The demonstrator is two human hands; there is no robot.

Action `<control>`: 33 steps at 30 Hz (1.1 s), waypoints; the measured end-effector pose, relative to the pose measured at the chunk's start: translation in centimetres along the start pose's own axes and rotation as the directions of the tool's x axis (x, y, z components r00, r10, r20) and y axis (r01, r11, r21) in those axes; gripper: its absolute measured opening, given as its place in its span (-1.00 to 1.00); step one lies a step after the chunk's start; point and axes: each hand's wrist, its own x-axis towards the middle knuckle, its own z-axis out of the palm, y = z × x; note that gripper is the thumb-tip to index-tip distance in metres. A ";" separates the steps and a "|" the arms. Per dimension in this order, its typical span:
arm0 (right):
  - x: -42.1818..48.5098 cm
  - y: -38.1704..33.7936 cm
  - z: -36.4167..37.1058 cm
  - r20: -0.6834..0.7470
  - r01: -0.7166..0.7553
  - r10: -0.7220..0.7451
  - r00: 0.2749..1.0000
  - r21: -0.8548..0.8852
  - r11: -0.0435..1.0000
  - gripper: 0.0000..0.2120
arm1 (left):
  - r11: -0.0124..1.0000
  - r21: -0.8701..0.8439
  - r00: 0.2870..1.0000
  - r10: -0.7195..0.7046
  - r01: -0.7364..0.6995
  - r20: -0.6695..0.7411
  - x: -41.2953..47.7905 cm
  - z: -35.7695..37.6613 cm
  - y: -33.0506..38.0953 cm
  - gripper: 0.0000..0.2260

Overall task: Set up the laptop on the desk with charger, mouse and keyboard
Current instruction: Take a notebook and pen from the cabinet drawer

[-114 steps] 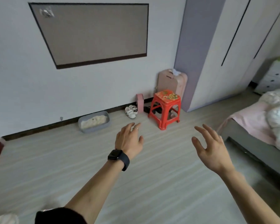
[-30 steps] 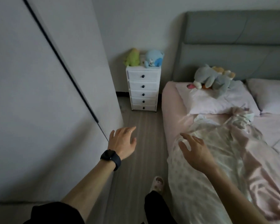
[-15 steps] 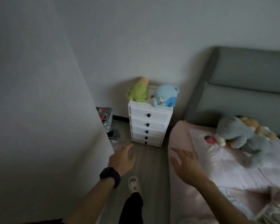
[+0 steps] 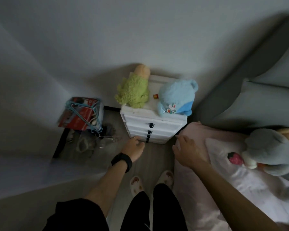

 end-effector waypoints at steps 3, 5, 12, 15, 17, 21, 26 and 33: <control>4.3 0.2 1.2 -0.015 0.007 -0.009 1.000 -0.082 0.997 -0.35 | 0.990 -0.118 0.997 -0.077 0.077 -0.001 4.2 0.8 0.5 -0.63; 7.4 0.8 1.7 -0.048 -0.002 -0.006 0.999 -0.161 0.987 -0.28 | 0.965 -0.219 0.990 -0.138 0.141 0.028 7.5 2.0 1.0 -0.64; 11.4 3.0 4.9 -0.089 0.007 -0.020 0.996 -0.149 0.989 -0.26 | 0.688 -0.643 0.936 -0.318 0.336 0.149 14.5 6.8 1.5 -0.73; 11.8 3.5 5.0 -0.074 0.031 -0.040 0.996 -0.122 0.992 -0.30 | 0.576 -0.744 0.924 -0.354 0.339 0.147 16.1 7.5 1.5 -0.76; 11.7 3.9 4.8 -0.049 0.037 -0.043 0.998 -0.125 0.992 -0.31 | 0.512 -0.776 0.910 -0.368 0.369 0.190 16.8 7.4 1.8 -0.83; 11.5 4.0 4.1 0.001 0.044 -0.044 0.999 -0.117 0.992 -0.31 | 0.442 -0.816 0.899 -0.391 0.373 0.199 17.3 7.1 2.0 -0.80; 11.8 3.2 3.5 0.023 0.008 -0.006 1.000 -0.097 0.995 -0.33 | 0.436 -0.820 0.869 -0.475 0.371 0.140 15.0 8.3 0.2 -0.84; 11.7 2.6 2.7 0.087 -0.032 0.041 0.995 -0.107 0.994 -0.33 | 0.369 -0.804 0.803 -0.559 0.466 0.208 9.9 10.0 -5.0 -0.86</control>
